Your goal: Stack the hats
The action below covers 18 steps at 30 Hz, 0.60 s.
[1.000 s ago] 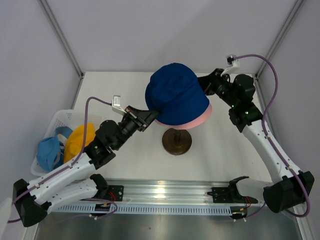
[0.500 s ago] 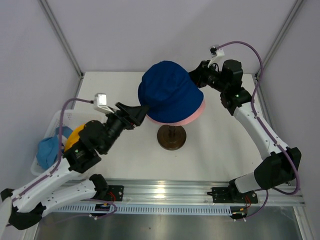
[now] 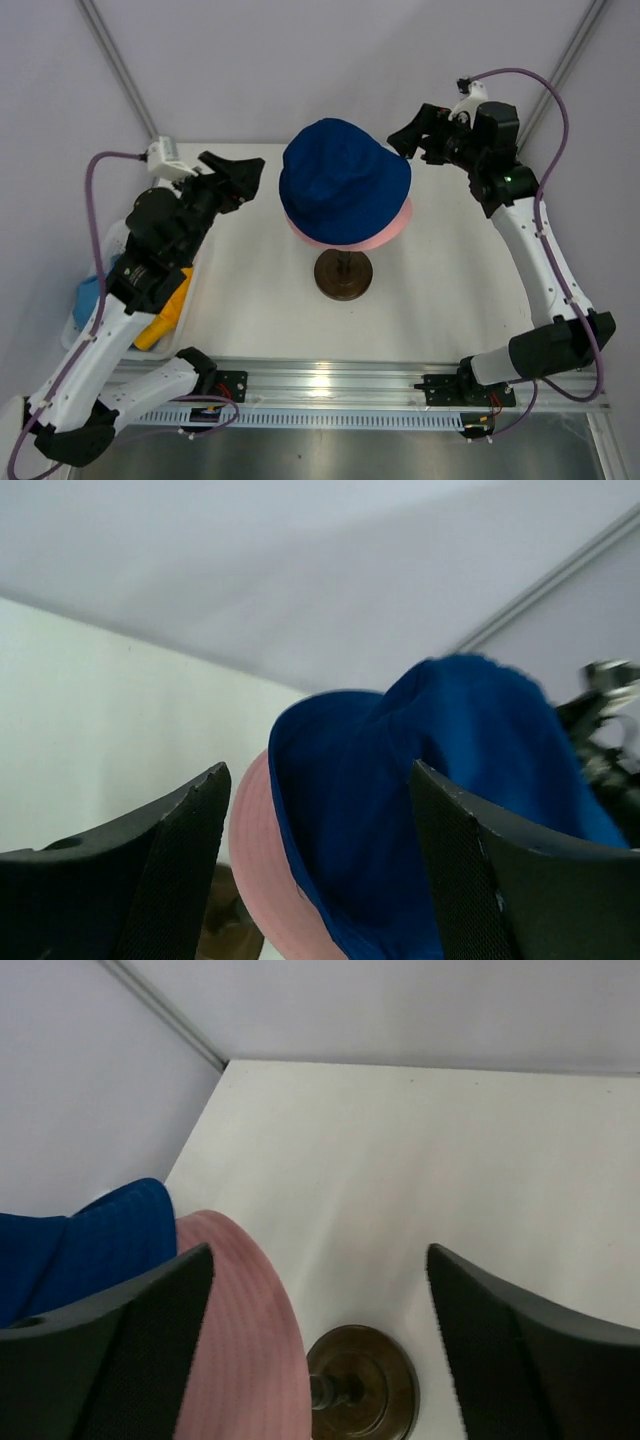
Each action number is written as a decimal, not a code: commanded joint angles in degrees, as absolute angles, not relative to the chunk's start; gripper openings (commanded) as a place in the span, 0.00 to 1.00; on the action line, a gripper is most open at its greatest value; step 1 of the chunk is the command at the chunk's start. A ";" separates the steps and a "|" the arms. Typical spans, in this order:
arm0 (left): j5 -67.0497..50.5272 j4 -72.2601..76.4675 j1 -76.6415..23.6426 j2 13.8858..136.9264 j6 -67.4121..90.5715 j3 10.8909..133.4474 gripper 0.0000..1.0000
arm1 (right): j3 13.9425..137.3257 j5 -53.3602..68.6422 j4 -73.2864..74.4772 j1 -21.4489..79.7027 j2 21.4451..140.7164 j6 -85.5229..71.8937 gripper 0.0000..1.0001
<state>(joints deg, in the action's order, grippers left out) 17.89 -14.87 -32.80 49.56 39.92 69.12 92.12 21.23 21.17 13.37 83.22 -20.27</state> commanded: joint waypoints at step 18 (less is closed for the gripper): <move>8.96 -23.82 -32.34 59.68 37.79 72.34 0.56 | 78.49 24.16 16.53 13.36 66.00 -34.63 0.83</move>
